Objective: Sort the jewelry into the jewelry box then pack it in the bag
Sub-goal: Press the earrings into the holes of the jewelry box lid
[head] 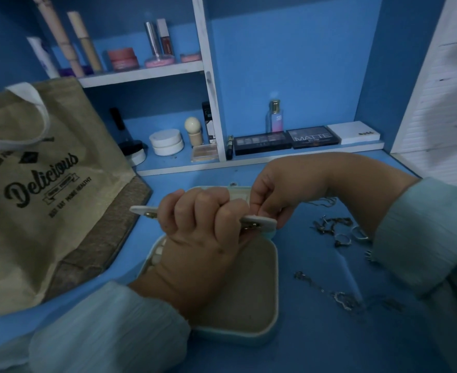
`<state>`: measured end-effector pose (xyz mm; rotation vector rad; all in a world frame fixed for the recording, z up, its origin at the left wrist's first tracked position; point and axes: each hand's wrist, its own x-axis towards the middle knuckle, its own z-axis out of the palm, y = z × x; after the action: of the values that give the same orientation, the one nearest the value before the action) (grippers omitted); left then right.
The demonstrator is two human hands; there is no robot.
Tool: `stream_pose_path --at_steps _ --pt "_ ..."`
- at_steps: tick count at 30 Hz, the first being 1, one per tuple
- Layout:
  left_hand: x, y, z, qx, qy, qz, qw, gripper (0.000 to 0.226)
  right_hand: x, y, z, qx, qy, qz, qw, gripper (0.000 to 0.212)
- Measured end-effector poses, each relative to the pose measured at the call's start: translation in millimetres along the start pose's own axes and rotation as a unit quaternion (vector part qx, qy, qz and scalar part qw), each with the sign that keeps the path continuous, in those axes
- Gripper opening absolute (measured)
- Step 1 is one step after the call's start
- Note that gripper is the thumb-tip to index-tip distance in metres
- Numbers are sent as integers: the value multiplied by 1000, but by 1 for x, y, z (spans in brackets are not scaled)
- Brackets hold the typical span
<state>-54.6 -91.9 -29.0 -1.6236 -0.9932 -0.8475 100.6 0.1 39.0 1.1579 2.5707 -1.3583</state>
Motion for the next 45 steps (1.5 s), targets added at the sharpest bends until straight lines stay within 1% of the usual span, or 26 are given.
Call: stream_pose_path --at_steps 4,8,22,28,32,35,39,45 --pt "-2 0 0 -27 -10 -9 1000 36 0 0 -2 1 -3 -1 1000 13" --pt "-1 0 0 -11 1 -6 1000 37 0 0 -1 5 -3 2 1000 14" --pt "0 0 -2 -22 -20 -9 1000 36 1 5 1 45 -2 14 999 13" --pt "0 0 -2 -13 -17 -8 1000 33 1 2 1 23 -5 12 1000 13" --pt "0 0 -2 -31 -18 -16 999 33 -1 2 -1 37 -4 11 999 11" --pt "0 0 -2 -18 -11 -14 1000 30 0 1 0 28 -7 14 999 12" --pt "-1 1 -2 -45 -20 -22 999 29 1 -2 0 14 -8 14 1000 13" --pt "-1 1 -1 -37 -19 -17 999 31 0 2 0 33 0 15 999 12"
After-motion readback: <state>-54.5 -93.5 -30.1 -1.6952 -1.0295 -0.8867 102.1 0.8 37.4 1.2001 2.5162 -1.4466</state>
